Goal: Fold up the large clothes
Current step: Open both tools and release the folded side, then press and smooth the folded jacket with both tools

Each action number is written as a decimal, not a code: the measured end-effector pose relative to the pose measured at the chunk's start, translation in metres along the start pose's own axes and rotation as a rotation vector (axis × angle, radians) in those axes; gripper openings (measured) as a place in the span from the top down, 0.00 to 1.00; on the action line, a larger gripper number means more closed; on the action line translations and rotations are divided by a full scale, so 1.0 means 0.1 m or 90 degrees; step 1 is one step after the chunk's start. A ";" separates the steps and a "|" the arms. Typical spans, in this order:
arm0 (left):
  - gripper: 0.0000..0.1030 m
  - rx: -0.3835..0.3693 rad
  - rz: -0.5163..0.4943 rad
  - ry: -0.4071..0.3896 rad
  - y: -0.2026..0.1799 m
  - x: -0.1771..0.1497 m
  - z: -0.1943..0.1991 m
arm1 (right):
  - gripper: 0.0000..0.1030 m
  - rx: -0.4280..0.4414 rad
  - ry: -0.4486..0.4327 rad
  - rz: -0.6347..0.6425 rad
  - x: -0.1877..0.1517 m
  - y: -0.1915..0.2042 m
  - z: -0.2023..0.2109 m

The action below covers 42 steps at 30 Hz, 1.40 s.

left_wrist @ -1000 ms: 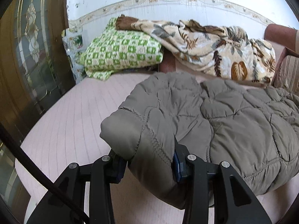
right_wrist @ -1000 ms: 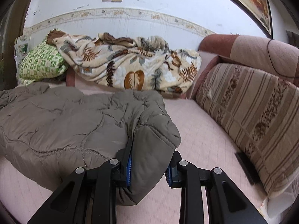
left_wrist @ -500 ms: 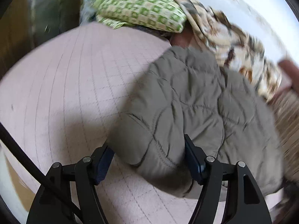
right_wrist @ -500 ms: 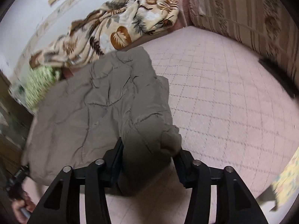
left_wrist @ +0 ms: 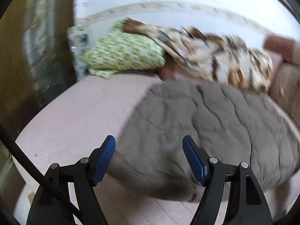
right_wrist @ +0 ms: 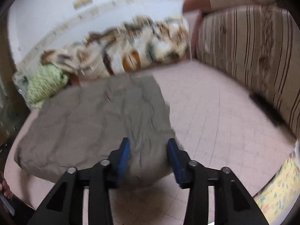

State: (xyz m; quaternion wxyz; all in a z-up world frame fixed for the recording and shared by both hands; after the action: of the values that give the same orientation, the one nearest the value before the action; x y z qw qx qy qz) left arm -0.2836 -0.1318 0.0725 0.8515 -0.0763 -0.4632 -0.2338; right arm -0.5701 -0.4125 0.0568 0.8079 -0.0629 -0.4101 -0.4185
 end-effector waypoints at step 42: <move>0.19 -0.051 -0.109 0.021 -1.12 -0.13 -0.43 | 0.44 0.034 0.061 0.171 -0.14 1.00 -0.89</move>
State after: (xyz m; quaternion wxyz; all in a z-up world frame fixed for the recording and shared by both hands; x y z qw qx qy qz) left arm -0.3101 -0.2407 0.0278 0.8319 -0.0666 -0.4445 -0.3255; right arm -0.4475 -0.3793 0.0132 0.8766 -0.0760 -0.3702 -0.2978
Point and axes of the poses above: each gripper's, at about its wrist camera, not at the fingertips, and z roughly against the way its jaws point, y to its left, x to its top, the point moved 5 cm from there along -z, roughly the way its jaws point, and after that the axes turned 4 degrees about x, right-handed, at the moved point
